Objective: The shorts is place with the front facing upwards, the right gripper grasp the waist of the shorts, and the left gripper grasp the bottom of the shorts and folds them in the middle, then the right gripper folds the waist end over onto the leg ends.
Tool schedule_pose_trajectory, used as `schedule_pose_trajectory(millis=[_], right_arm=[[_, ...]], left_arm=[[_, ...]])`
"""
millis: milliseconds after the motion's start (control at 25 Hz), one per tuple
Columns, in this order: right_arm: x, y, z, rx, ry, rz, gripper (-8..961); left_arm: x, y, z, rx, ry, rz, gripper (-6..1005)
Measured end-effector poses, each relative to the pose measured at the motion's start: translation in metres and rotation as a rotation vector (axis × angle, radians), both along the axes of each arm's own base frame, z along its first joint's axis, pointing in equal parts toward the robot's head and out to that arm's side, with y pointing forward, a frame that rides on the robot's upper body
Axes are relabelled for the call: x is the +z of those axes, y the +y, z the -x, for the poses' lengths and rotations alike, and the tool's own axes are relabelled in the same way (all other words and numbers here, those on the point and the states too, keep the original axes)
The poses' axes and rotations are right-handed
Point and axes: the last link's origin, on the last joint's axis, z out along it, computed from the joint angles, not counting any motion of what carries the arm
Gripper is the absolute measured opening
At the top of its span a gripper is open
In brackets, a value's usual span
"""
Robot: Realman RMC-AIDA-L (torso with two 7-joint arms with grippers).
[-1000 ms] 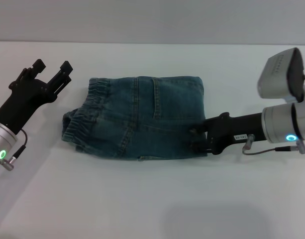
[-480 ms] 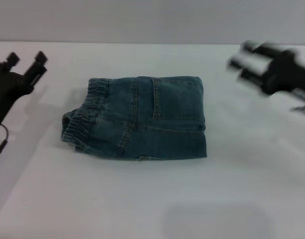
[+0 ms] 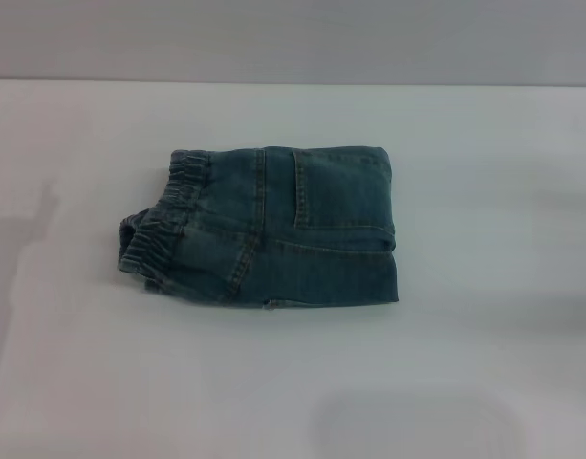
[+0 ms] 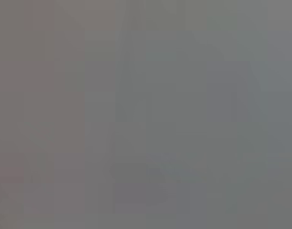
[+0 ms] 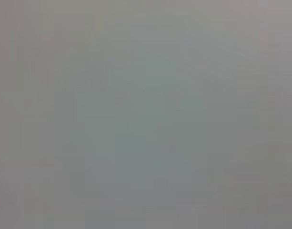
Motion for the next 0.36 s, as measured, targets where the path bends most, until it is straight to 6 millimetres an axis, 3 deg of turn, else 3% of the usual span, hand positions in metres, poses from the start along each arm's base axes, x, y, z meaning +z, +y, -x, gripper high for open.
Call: schedule_pose_trajectory(millis=[360], right_arm=[[0.0005, 0.0036, -0.0088, -0.062, 0.032, 0.005, 478]], left_arm=[[-0.0034, 0.0005, -0.0017, 0.015, 0.057, -0.008, 832]])
